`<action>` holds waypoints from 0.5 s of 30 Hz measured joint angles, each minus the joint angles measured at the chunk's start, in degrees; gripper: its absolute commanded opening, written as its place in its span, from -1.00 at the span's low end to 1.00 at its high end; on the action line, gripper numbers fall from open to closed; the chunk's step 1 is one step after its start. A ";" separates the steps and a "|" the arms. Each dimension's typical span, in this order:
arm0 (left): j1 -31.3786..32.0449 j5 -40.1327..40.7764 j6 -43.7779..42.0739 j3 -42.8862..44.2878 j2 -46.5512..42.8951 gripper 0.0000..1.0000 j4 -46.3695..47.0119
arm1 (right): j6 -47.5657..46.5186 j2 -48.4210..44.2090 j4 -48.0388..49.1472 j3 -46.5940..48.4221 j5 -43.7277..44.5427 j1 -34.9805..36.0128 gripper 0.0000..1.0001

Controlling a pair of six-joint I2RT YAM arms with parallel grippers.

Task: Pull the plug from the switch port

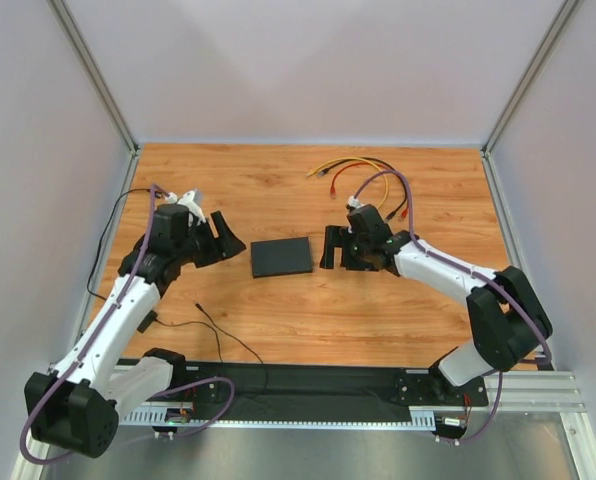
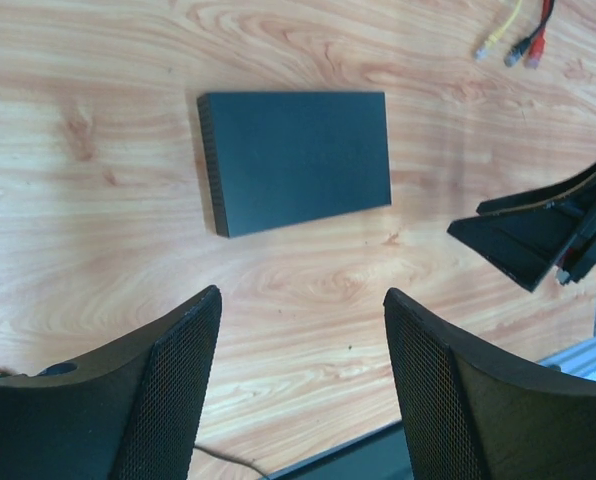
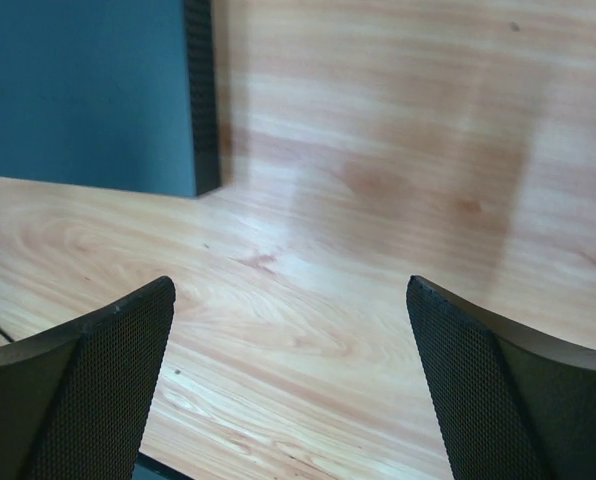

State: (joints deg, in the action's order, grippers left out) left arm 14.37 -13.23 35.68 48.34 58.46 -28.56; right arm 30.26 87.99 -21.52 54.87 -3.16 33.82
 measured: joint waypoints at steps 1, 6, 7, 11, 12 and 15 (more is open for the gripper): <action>0.00 -0.55 0.07 -1.29 -1.38 0.48 0.15 | 0.33 -1.09 0.50 -1.73 0.52 0.00 1.00; 0.00 -2.91 0.59 -6.58 -5.22 0.47 0.76 | 2.58 -4.55 2.19 -7.72 4.15 0.00 1.00; 0.00 -3.21 0.61 -7.28 -5.27 0.47 0.96 | 2.97 -4.92 2.56 -8.33 4.72 0.00 1.00; 0.00 -4.79 0.72 -9.97 -5.01 0.47 2.58 | 3.82 -6.40 3.52 -9.62 6.16 0.00 1.00; 0.00 -5.42 0.92 -10.84 -4.96 0.47 3.37 | 4.04 -7.13 4.00 -10.03 6.27 0.00 1.00; 0.00 -8.35 1.60 -13.73 -5.05 0.47 6.82 | 4.92 -11.82 7.67 -13.97 6.25 0.00 1.00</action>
State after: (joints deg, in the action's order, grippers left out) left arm 14.37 -21.58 37.28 34.61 53.41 -21.74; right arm 35.18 76.16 -13.85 40.91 3.09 33.82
